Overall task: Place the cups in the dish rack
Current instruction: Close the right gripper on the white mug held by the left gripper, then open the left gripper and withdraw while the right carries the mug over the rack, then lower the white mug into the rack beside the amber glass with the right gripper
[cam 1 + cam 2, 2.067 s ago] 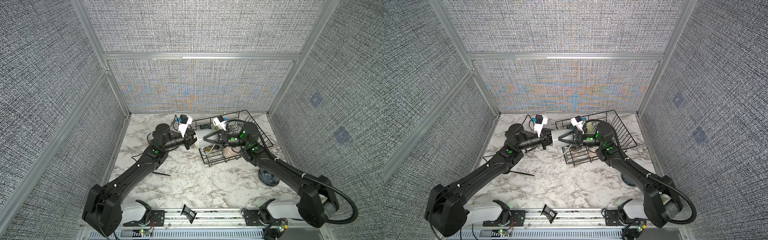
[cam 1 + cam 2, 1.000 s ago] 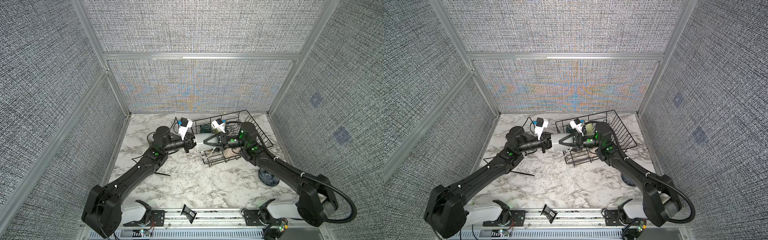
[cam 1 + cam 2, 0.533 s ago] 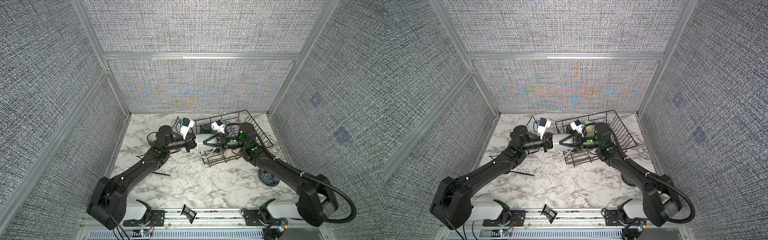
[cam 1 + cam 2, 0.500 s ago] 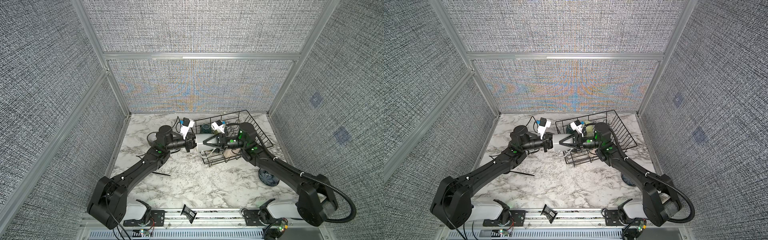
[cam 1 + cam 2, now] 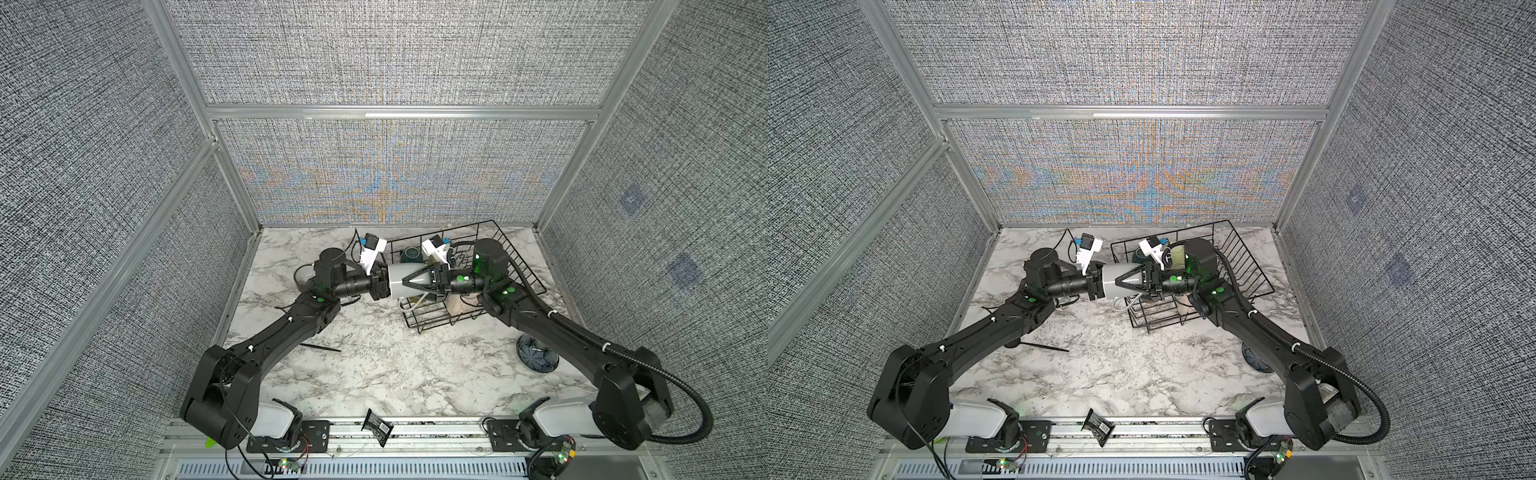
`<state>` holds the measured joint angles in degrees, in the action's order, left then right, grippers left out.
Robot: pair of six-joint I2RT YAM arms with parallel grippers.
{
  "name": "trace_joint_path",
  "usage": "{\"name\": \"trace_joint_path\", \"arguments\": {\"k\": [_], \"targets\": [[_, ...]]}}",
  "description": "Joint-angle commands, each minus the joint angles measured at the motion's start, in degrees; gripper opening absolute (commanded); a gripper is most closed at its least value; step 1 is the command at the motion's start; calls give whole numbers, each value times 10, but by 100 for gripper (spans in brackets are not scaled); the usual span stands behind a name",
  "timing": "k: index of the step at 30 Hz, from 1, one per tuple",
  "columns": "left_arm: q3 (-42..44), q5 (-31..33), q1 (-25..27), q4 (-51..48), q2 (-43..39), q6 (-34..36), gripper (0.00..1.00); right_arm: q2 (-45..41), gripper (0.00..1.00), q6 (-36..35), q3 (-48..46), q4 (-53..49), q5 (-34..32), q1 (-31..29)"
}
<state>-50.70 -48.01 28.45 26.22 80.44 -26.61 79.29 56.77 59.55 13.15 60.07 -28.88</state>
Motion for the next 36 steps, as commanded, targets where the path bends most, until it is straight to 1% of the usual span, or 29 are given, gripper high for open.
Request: {"name": "trace_joint_path", "arguments": {"k": [1,3,6,9,11,12,14,17,19,20,22,24,27,29,32,36], "targets": [[-2,0,-9,1,7,-22,50,0,65,-100,19,-93,-28,6],[-2,-2,-15,-2,9,-22,50,-1,65,-128,19,-121,-43,9],[2,12,-22,-15,6,-19,51,0,62,-178,33,-184,-70,16],[9,31,-29,-37,-5,-8,52,-7,62,-236,53,-269,-121,25],[10,52,-33,-72,-17,12,53,-7,61,-277,71,-331,-176,28],[11,70,-33,-88,-24,19,55,-5,60,-293,84,-364,-204,28],[23,127,-34,-121,-46,30,63,-1,58,-322,122,-442,-273,23],[44,208,-35,-152,-81,45,75,-1,58,-358,145,-488,-343,8],[59,260,-36,-170,-100,50,81,10,58,-376,166,-524,-395,-1],[65,284,-37,-179,-109,51,83,21,58,-387,185,-552,-423,-6],[71,321,-37,-200,-122,55,83,40,58,-409,211,-594,-474,-19],[74,349,-37,-226,-129,63,83,56,57,-446,226,-613,-523,-37],[80,375,-37,-249,-140,63,83,80,57,-514,246,-624,-573,-47],[88,379,-37,-250,-145,61,83,96,57,-566,259,-621,-577,-48],[99,389,-37,-246,-153,52,84,121,57,-652,278,-611,-563,-49],[105,403,-37,-260,-173,41,84,147,58,-769,292,-614,-529,-50]]}}
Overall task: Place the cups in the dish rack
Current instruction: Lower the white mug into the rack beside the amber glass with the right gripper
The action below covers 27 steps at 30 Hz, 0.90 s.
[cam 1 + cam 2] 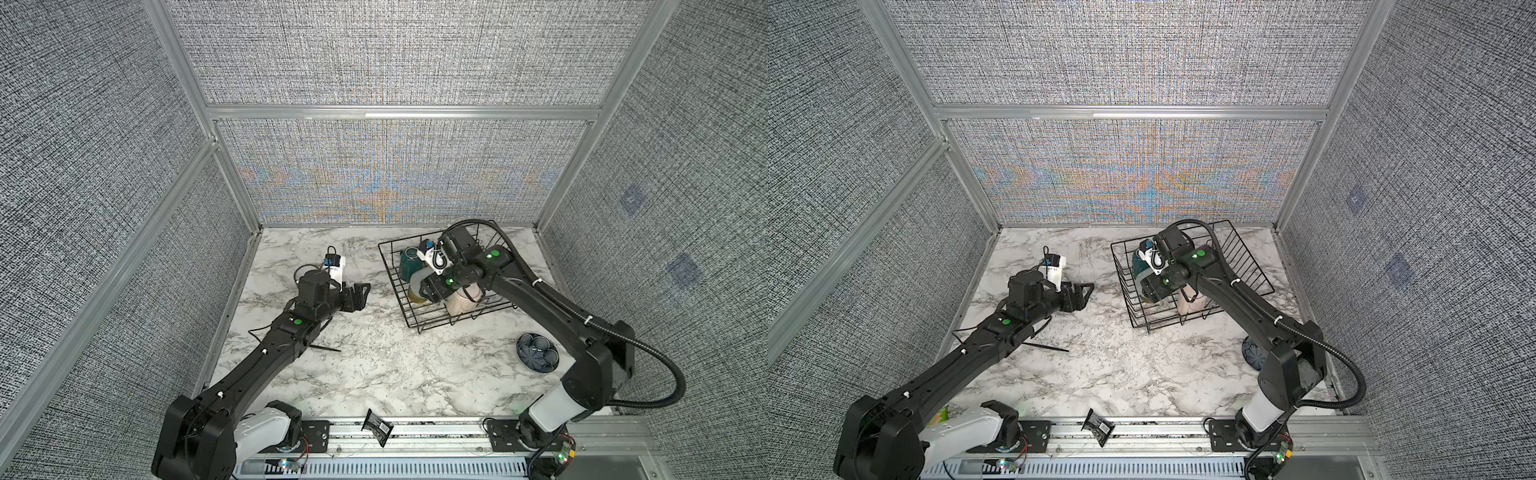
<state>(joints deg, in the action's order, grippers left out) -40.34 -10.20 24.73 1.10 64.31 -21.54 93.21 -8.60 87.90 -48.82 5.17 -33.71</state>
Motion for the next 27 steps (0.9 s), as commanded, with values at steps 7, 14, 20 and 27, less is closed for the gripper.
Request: {"name": "trace_joint_path", "arguments": {"k": [7,14,20,27], "targets": [[33,77,0,-25,-69,-10,86,66,58,-275,55,-80,35,2],[48,93,0,-33,-103,-6,88,138,59,-336,114,-163,-4,6],[54,102,0,-45,-121,-2,88,171,60,-396,117,-177,-12,-10],[63,107,0,-41,-136,-2,88,194,63,-454,99,-166,-32,-20]]}}
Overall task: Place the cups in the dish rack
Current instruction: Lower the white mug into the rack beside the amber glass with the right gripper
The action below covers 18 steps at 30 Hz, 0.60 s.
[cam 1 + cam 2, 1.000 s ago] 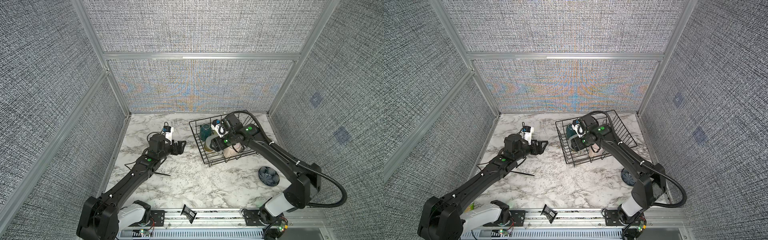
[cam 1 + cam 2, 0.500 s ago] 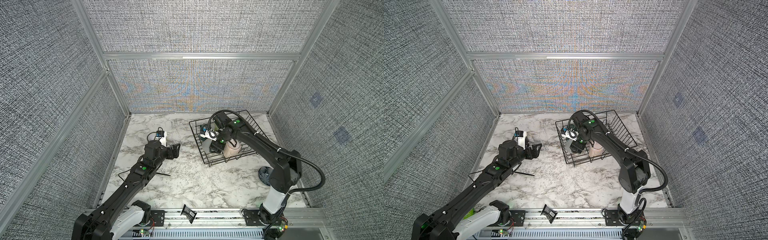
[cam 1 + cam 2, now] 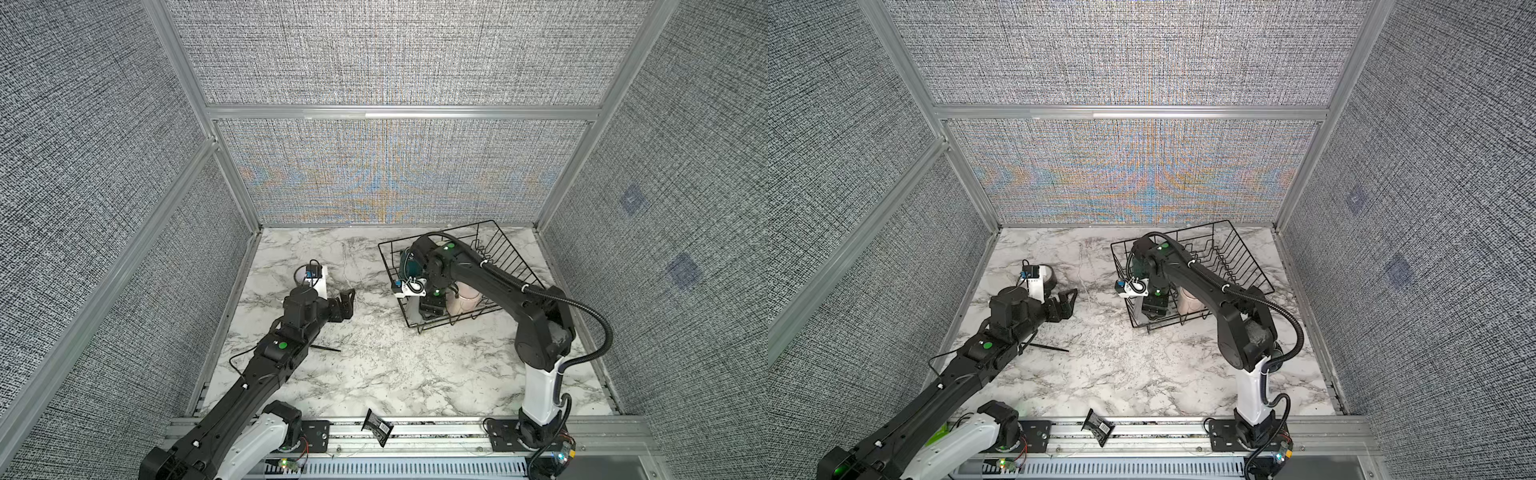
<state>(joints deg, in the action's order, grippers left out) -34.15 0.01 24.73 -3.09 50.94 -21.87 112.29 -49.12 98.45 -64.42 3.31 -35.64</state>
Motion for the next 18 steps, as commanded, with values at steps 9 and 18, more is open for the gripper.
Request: {"name": "trace_joint_path", "arguments": {"k": [9,18], "targets": [[-5,5,1,-5,2,1,88,21,68,-75,-22,-2,-67,0],[-9,9,0,-6,2,-7,88,46,73,-32,14,-37,-68,3]]}}
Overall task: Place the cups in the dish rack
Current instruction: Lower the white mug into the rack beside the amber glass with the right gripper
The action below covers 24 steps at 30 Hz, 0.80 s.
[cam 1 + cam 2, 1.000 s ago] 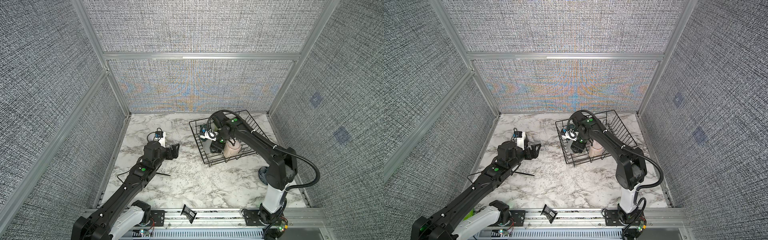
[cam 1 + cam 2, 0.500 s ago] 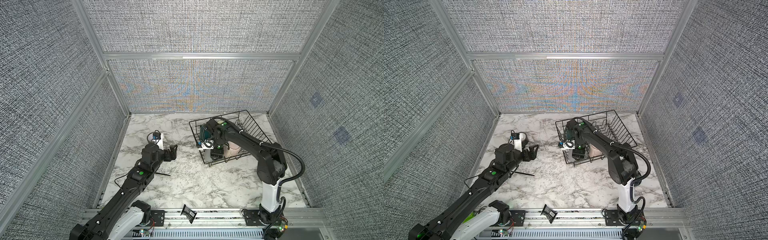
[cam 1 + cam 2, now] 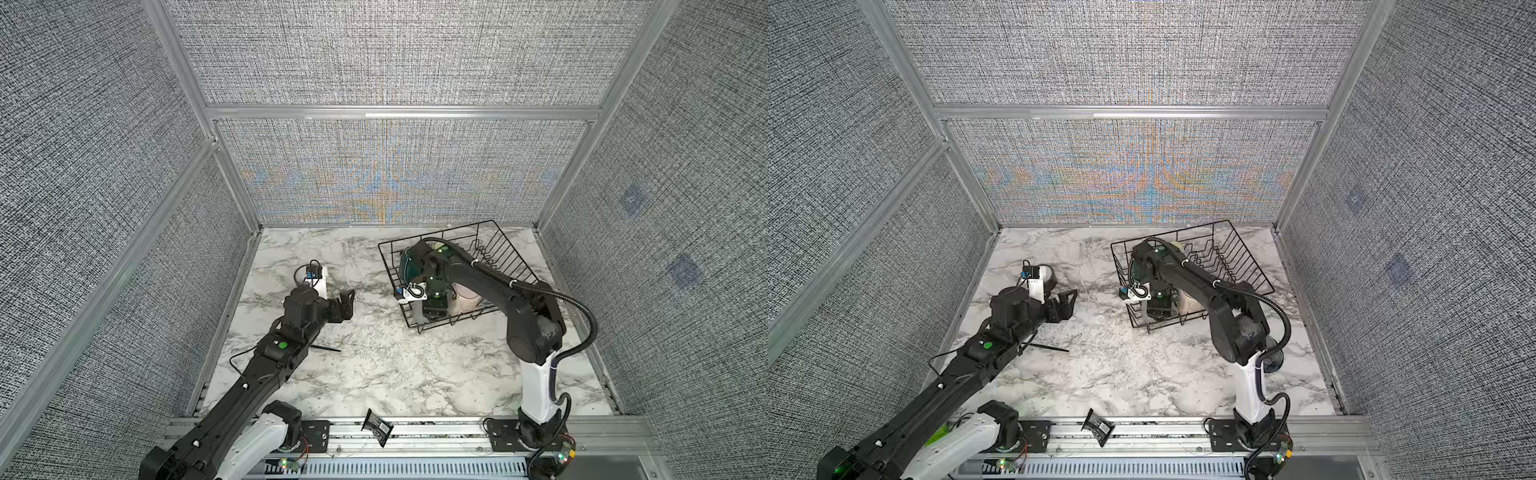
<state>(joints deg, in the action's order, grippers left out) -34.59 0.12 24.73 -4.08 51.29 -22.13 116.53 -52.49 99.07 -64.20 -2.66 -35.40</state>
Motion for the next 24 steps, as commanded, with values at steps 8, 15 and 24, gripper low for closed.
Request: {"name": "trace_joint_path", "arguments": {"k": [8,15,24], "targets": [[-3,14,0,-1,-17,-11,88,-8,77,9,0,-41,-3,-1],[5,13,0,-5,-24,-21,88,-4,78,23,10,-59,3,-3],[9,23,0,-13,-36,-29,88,1,79,32,15,-61,15,-3]]}}
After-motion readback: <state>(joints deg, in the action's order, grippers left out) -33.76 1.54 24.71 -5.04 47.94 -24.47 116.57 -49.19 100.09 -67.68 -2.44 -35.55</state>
